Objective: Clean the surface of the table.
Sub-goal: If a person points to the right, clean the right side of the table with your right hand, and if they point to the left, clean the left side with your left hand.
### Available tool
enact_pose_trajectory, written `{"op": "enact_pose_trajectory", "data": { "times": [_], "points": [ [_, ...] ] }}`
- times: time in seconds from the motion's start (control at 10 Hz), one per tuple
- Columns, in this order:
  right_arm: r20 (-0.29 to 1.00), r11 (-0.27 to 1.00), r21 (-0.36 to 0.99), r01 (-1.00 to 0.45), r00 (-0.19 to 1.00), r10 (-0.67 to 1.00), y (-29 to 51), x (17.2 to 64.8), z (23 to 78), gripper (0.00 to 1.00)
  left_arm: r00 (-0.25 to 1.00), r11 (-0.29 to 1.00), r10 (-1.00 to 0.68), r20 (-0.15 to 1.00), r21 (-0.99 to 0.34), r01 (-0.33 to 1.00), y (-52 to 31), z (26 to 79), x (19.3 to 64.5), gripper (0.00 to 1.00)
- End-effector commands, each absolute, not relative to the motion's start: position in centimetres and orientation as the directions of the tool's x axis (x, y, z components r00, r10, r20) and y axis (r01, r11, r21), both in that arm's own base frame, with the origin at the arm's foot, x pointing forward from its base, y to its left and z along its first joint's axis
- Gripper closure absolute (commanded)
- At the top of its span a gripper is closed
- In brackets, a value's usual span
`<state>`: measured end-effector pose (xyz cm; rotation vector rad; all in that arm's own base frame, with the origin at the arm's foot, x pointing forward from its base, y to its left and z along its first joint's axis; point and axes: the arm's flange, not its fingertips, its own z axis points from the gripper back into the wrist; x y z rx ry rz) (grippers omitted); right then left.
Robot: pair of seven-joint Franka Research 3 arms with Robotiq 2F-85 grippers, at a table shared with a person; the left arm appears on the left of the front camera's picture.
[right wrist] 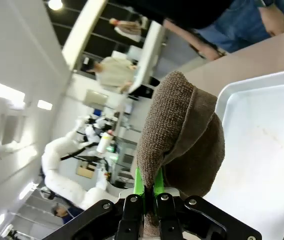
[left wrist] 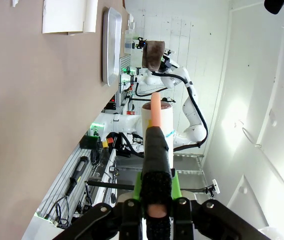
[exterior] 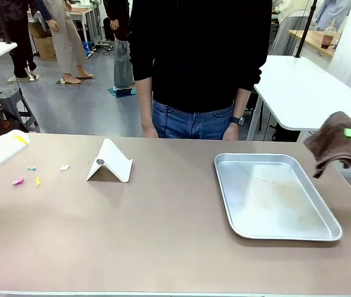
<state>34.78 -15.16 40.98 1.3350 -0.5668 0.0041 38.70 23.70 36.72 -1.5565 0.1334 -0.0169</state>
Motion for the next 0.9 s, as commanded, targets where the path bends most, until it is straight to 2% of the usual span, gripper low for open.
{"op": "enact_pose_trajectory", "data": {
  "times": [0.0, 0.3, 0.8],
  "points": [
    [0.391, 0.213, 0.918, -0.336, 0.861, -0.326, -18.4, 33.6, 39.9, 0.92, 0.992, 0.010, -0.109, -0.060, -0.998, -0.059, 24.2, 37.6, 38.2, 1.00],
    [0.339, 0.228, 0.936, -0.269, 0.862, -0.378, -20.8, 31.8, 38.5, 0.92, 0.992, 0.010, -0.109, -0.060, -0.998, -0.059, 24.2, 37.6, 38.2, 1.00],
    [0.339, 0.252, 0.935, -0.250, 0.839, -0.425, -21.5, 30.1, 37.9, 0.92, 0.992, 0.010, -0.109, -0.060, -0.998, -0.059, 24.2, 37.6, 38.2, 1.00]
  ]
}}
